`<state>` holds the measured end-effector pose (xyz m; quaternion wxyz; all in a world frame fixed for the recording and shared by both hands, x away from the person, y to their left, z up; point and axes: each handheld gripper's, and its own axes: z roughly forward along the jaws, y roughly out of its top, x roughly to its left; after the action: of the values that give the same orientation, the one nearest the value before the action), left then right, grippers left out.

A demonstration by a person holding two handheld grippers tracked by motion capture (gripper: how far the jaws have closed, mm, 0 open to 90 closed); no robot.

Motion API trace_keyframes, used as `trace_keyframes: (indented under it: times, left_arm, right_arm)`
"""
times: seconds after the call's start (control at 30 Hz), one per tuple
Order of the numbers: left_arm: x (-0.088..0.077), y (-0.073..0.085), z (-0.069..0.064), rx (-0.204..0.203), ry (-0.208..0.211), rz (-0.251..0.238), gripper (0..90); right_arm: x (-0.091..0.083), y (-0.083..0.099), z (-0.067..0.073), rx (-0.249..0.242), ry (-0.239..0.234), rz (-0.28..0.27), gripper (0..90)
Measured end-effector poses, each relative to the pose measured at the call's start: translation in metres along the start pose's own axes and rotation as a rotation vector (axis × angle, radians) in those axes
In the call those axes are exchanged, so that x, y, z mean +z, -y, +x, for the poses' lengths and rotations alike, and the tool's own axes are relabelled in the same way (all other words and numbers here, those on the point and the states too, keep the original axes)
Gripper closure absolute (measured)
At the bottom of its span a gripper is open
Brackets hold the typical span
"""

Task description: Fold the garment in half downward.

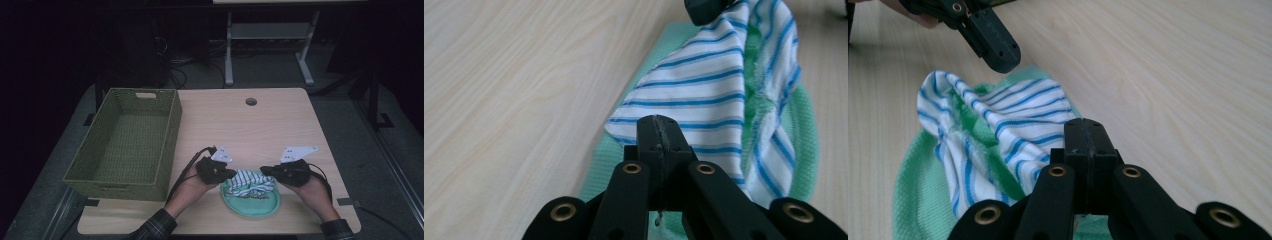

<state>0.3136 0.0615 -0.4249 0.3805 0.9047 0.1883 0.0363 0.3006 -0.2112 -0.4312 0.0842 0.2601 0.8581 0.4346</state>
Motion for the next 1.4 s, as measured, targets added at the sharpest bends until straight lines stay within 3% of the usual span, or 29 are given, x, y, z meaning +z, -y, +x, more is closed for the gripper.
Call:
trace_keyframes:
  times: [0.3,0.37,0.63,0.97,1.17,1.27,1.4]
  left_arm:
    - [0.002,0.007,-0.008,0.022,0.039,0.027,89.6]
    - [0.004,0.009,-0.012,0.006,0.047,0.022,89.6]
    - [0.007,0.013,-0.027,0.049,0.076,0.063,89.6]
    - [0.024,0.020,-0.046,0.093,0.111,0.147,89.6]
    - [0.022,0.019,-0.044,0.088,0.120,0.140,89.5]
    - [0.014,0.015,-0.040,0.075,0.123,0.102,89.3]
    - [0.004,0.002,-0.029,0.051,0.096,0.046,88.7]
  right_arm:
    - [-0.006,0.010,0.012,0.005,-0.018,0.012,90.0]
    - [-0.007,0.012,0.013,0.006,-0.017,0.017,90.0]
    - [-0.011,0.023,0.022,0.022,-0.045,0.028,90.0]
    - [-0.003,0.043,0.036,0.030,-0.075,0.106,90.0]
    - [0.000,0.045,0.038,0.012,-0.067,0.135,90.0]
    - [-0.005,0.042,0.036,0.019,-0.063,0.102,90.0]
    - [-0.009,0.033,0.027,0.025,-0.037,0.059,90.0]
